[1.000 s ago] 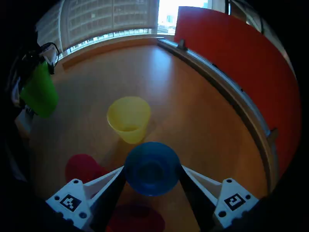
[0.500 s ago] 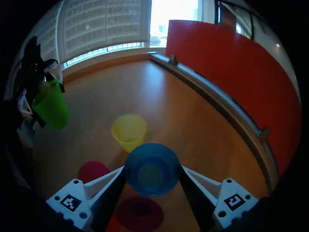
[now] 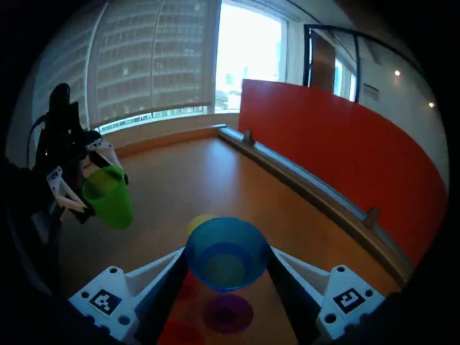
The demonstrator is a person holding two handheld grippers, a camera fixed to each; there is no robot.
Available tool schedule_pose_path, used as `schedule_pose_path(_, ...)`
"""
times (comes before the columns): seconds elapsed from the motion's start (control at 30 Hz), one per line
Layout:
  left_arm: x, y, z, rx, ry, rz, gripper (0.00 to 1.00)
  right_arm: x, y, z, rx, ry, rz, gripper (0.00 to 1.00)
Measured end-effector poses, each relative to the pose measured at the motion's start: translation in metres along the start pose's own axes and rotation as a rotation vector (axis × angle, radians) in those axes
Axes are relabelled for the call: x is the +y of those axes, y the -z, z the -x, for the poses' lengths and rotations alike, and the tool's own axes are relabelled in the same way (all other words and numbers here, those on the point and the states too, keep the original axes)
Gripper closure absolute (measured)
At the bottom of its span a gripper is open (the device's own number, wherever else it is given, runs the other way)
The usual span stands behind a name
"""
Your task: Pour water
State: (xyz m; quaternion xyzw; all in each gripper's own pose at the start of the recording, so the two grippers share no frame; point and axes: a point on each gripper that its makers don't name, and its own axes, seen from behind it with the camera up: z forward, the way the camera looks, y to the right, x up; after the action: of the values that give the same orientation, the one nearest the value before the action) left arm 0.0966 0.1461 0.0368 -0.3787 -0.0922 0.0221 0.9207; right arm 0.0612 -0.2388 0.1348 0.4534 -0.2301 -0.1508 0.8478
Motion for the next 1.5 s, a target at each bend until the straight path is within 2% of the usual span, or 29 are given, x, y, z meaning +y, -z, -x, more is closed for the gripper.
schedule_pose_path(0.37,0.01,0.002,-0.015,0.029,0.002,-0.002,0.12,-0.014,0.03,-0.031,0.189,-0.027,0.027,0.07)
schedule_pose_path(0.77,0.014,-0.002,-0.026,0.041,-0.009,-0.002,0.12,-0.021,0.051,-0.051,0.326,-0.037,0.037,0.08)
schedule_pose_path(1.07,0.017,-0.007,-0.034,0.06,-0.004,0.008,0.12,-0.024,0.067,-0.064,0.406,-0.031,0.054,0.08)
schedule_pose_path(1.5,0.025,-0.01,-0.043,0.081,-0.019,0.025,0.12,-0.029,0.079,-0.066,0.448,0.023,0.089,0.08)
